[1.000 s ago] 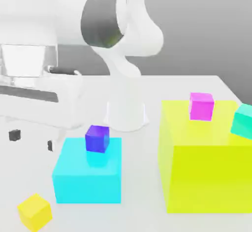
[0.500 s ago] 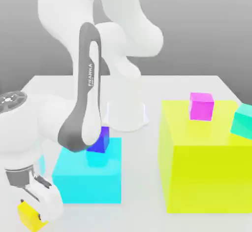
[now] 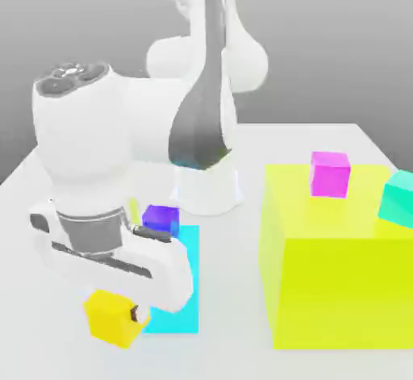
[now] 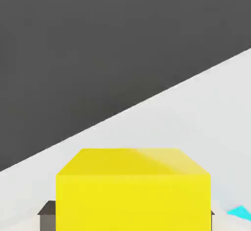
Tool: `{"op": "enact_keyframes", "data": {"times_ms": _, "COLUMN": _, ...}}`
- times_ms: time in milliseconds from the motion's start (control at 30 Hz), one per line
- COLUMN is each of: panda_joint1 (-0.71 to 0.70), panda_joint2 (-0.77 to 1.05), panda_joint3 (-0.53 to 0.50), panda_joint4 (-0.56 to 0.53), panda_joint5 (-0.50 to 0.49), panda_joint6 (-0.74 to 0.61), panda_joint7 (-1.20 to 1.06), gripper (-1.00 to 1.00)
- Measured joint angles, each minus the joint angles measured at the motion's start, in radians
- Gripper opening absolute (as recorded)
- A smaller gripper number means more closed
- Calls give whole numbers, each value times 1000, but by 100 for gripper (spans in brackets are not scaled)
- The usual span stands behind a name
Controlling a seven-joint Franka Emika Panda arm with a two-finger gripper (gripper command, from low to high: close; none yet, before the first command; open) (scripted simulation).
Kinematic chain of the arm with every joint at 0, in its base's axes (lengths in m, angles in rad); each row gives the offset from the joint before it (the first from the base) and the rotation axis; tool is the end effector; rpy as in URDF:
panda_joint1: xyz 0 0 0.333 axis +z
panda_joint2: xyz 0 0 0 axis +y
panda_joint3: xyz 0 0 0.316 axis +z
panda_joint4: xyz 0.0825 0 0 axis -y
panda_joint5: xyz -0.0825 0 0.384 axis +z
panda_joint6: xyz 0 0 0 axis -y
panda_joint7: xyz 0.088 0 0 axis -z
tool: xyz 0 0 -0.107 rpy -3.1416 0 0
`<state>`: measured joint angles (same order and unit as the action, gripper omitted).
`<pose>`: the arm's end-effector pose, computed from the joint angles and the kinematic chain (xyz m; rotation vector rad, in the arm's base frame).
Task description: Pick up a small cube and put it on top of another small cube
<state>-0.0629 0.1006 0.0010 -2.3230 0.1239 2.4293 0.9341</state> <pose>0.5162 -0.0316 0.2977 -2.6214 1.5885 0.0448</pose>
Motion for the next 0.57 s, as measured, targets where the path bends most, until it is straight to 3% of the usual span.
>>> {"op": "enact_keyframes", "data": {"times_ms": 167, "panda_joint1": 239, "panda_joint2": -177, "panda_joint3": 127, "panda_joint4": 48, "panda_joint5": -12, "panda_joint6": -216, "panda_joint7": 30, "gripper": -100}}
{"op": "enact_keyframes", "data": {"times_ms": 300, "panda_joint1": 350, "panda_joint2": -304, "panda_joint3": 232, "panda_joint4": 83, "panda_joint5": -37, "panda_joint6": -382, "panda_joint7": 66, "gripper": -100}}
{"op": "enact_keyframes", "data": {"times_ms": 433, "panda_joint1": 385, "panda_joint2": -297, "panda_joint3": 282, "panda_joint4": 19, "panda_joint5": -52, "panda_joint6": -315, "panda_joint7": 85, "gripper": -100}}
{"op": "enact_keyframes", "data": {"times_ms": 467, "panda_joint1": 386, "panda_joint2": -286, "panda_joint3": 286, "panda_joint4": -2, "panda_joint5": -54, "panda_joint6": -282, "panda_joint7": 87, "gripper": 100}}
{"op": "enact_keyframes", "data": {"times_ms": 567, "panda_joint1": 386, "panda_joint2": -286, "panda_joint3": 286, "panda_joint4": -2, "panda_joint5": -54, "panda_joint6": -282, "panda_joint7": 87, "gripper": 100}}
